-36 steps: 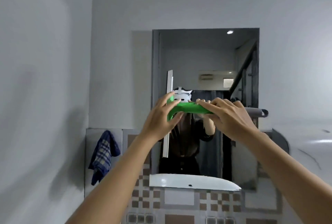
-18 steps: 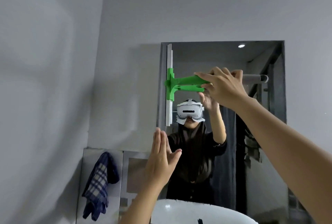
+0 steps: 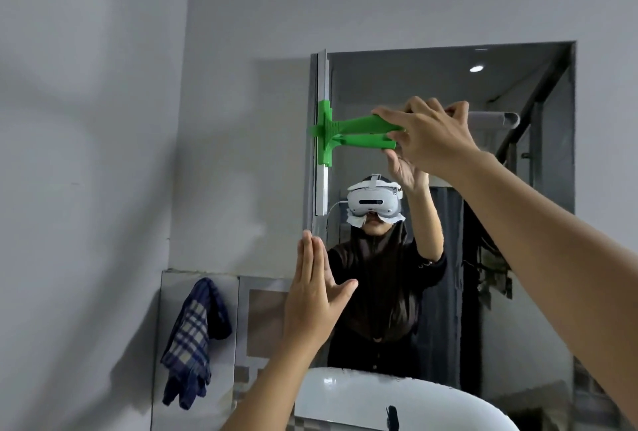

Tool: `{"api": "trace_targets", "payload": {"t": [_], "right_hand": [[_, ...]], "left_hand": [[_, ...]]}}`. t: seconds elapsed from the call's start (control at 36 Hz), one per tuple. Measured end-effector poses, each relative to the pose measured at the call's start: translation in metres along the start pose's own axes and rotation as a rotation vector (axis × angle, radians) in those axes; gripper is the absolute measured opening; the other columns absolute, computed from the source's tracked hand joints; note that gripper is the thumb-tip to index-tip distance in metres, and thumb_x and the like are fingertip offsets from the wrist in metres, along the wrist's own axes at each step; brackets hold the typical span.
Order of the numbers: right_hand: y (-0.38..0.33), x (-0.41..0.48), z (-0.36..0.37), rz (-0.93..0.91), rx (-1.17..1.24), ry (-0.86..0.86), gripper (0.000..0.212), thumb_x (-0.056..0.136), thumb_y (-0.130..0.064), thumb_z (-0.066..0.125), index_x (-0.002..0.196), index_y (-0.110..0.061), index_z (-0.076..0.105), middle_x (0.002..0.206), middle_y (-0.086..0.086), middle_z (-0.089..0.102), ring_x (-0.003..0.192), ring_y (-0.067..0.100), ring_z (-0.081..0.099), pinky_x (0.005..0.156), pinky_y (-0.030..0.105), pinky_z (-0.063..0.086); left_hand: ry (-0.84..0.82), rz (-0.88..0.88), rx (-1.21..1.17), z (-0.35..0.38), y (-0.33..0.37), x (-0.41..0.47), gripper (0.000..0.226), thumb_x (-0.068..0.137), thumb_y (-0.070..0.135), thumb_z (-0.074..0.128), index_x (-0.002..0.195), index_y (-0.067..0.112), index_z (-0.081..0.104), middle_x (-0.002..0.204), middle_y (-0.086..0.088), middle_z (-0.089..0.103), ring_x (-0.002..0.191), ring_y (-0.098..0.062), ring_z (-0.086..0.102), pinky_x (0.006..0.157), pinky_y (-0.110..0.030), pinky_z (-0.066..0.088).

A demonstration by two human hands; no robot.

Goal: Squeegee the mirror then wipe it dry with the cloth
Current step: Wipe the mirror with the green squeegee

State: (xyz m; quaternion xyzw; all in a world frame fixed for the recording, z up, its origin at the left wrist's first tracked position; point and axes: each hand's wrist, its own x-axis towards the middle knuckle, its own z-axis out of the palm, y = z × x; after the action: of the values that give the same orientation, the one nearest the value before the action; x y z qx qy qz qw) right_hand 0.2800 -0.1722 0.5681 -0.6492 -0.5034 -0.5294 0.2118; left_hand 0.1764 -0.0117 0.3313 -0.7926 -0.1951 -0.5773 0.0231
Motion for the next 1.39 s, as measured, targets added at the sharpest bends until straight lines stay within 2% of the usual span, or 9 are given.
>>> {"api": "trace_targets", "payload": {"t": [0.31,0.44,0.56,0.89,1.0,1.08,1.17,1.25,1.39], "right_hand": [[0.052,-0.046,-0.029,0.131,-0.030,-0.118,0.040,0.097,-0.032,0.035,0.135,-0.039,0.028,0.105,0.011,0.053,0.108,0.031,0.049,0.091,0.046,0.031],[0.077,-0.072,-0.032,0.221,-0.016,-0.116,0.042,0.097,-0.035,0.036,0.138,-0.034,0.026,0.099,0.015,0.058,0.088,0.032,0.055,0.080,0.042,0.038],[0.087,-0.092,-0.030,0.304,-0.050,-0.094,0.041,0.097,-0.041,0.034,0.137,-0.035,0.025,0.094,0.009,0.059,0.075,0.025,0.048,0.062,0.034,0.036],[0.051,-0.122,-0.011,0.562,0.201,0.073,0.045,0.095,-0.029,0.038,0.137,-0.020,0.025,0.075,0.015,0.054,0.062,0.032,0.049,0.056,0.038,0.040],[0.022,-0.123,-0.002,0.741,0.355,0.151,0.045,0.098,-0.027,0.034,0.140,-0.019,0.022,0.065,0.001,0.043,0.050,0.014,0.040,0.048,0.030,0.030],[0.003,-0.121,0.005,0.831,0.453,0.204,0.045,0.098,-0.026,0.034,0.141,-0.019,0.021,0.070,0.000,0.043,0.053,0.012,0.042,0.055,0.033,0.036],[-0.015,-0.110,0.008,0.908,0.558,0.260,0.042,0.097,-0.024,0.035,0.137,-0.015,0.026,0.073,0.001,0.051,0.074,0.030,0.057,0.066,0.044,0.048],[-0.035,-0.100,0.009,0.977,0.664,0.299,0.043,0.095,-0.022,0.035,0.137,-0.013,0.027,0.098,0.017,0.062,0.091,0.036,0.059,0.079,0.052,0.050],[-0.071,-0.096,0.014,1.020,0.729,0.281,0.045,0.096,-0.022,0.034,0.139,-0.016,0.023,0.104,0.020,0.062,0.094,0.037,0.060,0.080,0.053,0.051]], "left_hand": [[0.005,-0.019,-0.041,0.001,0.003,0.001,0.095,0.083,0.062,0.045,0.146,0.010,-0.003,0.156,-0.006,-0.010,0.144,-0.014,-0.009,0.113,-0.028,0.018],[-0.007,-0.037,-0.043,0.002,0.003,0.002,0.096,0.081,0.064,0.042,0.146,0.010,-0.004,0.157,-0.006,-0.009,0.144,-0.017,-0.006,0.112,-0.030,0.019],[-0.026,-0.036,-0.018,0.002,0.002,0.001,0.098,0.081,0.065,0.042,0.146,0.006,-0.002,0.156,-0.008,-0.007,0.144,-0.020,-0.004,0.113,-0.030,0.014],[-0.044,-0.067,-0.051,0.002,0.006,0.001,0.095,0.084,0.048,0.058,0.146,0.005,0.001,0.156,-0.007,-0.008,0.144,-0.018,-0.007,0.115,-0.035,0.020],[-0.056,-0.078,-0.074,0.000,0.008,0.001,0.095,0.084,0.046,0.058,0.146,0.006,-0.001,0.154,-0.002,-0.014,0.143,-0.016,-0.011,0.115,-0.033,0.015],[-0.064,-0.091,-0.099,0.001,0.009,0.001,0.094,0.085,0.045,0.058,0.146,0.006,-0.001,0.152,-0.001,-0.016,0.142,-0.014,-0.013,0.117,-0.035,0.012],[-0.080,-0.089,-0.109,-0.001,0.009,0.002,0.095,0.086,0.044,0.059,0.146,0.006,-0.004,0.152,-0.003,-0.017,0.141,-0.016,-0.014,0.117,-0.040,0.017],[-0.098,-0.061,-0.099,-0.002,0.007,0.002,0.096,0.085,0.042,0.060,0.145,0.004,-0.005,0.152,-0.006,-0.018,0.141,-0.019,-0.014,0.116,-0.042,0.020],[-0.122,-0.036,-0.060,-0.002,0.003,0.003,0.099,0.086,0.043,0.059,0.144,0.002,-0.009,0.152,-0.010,-0.020,0.141,-0.021,-0.017,0.115,-0.030,-0.001]]}}
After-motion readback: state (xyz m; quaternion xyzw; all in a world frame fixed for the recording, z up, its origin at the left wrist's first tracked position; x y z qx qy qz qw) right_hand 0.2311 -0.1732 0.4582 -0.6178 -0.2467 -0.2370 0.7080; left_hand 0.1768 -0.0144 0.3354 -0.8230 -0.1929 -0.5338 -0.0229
